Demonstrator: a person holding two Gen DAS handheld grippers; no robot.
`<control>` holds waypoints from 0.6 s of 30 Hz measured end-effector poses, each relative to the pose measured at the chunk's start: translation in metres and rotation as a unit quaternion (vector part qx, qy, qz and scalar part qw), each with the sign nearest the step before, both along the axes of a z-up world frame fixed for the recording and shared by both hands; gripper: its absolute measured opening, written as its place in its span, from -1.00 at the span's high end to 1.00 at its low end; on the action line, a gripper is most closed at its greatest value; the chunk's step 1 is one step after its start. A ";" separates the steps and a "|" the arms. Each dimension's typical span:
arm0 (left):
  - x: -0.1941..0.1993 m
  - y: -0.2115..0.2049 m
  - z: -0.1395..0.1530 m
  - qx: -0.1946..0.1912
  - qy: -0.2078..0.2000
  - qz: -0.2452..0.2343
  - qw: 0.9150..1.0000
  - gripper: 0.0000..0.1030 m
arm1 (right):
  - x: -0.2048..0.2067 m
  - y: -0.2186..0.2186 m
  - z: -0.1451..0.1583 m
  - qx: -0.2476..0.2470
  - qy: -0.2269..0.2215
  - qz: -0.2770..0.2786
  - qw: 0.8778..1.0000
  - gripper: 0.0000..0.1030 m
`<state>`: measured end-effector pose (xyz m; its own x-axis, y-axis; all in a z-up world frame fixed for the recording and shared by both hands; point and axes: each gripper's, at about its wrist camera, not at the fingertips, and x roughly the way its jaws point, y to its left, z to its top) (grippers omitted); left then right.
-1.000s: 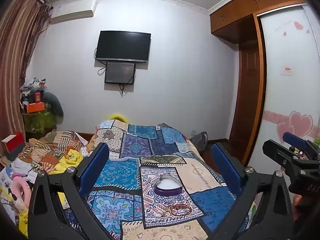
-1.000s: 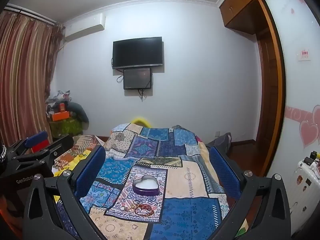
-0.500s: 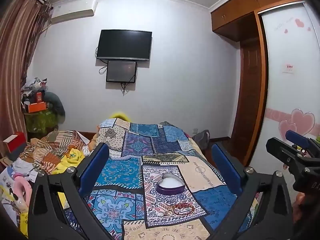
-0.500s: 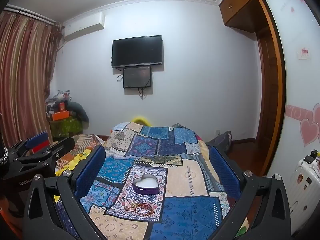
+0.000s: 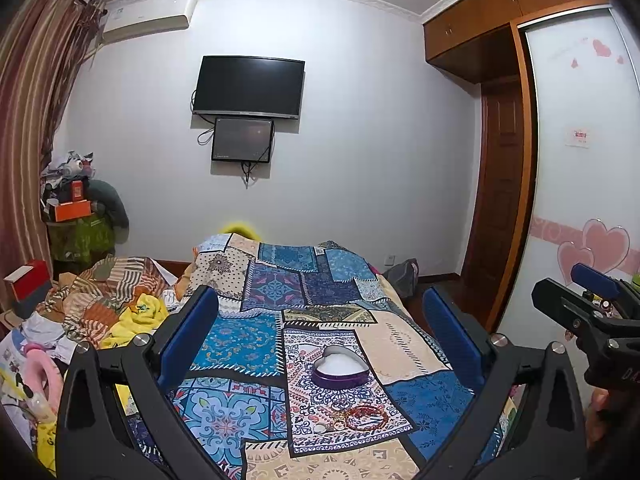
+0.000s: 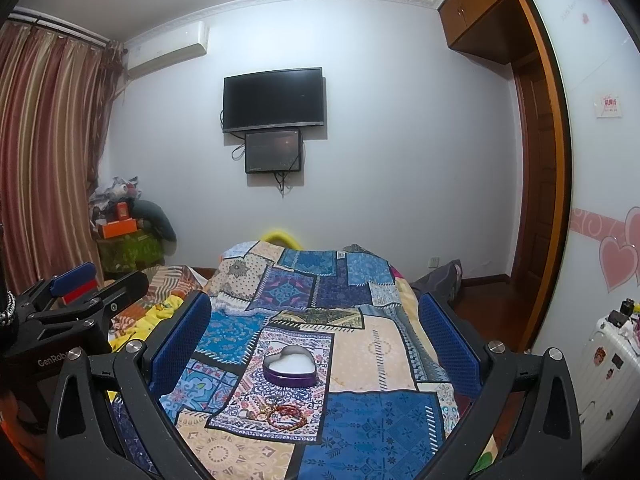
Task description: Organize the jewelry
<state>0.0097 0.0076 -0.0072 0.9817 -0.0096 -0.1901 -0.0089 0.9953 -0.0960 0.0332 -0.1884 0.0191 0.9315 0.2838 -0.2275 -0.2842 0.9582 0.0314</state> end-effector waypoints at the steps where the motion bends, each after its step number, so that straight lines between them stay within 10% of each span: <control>1: 0.001 -0.001 -0.001 0.000 0.001 0.000 1.000 -1.00 | 0.000 0.000 0.000 0.000 0.000 0.000 1.000 -1.00; 18: 0.005 -0.001 -0.001 0.000 0.007 -0.001 1.000 -1.00 | 0.003 0.001 -0.001 0.001 0.003 0.002 1.000 -1.00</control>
<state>0.0149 0.0061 -0.0087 0.9788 -0.0120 -0.2044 -0.0076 0.9954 -0.0952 0.0359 -0.1871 0.0183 0.9289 0.2880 -0.2328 -0.2878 0.9570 0.0356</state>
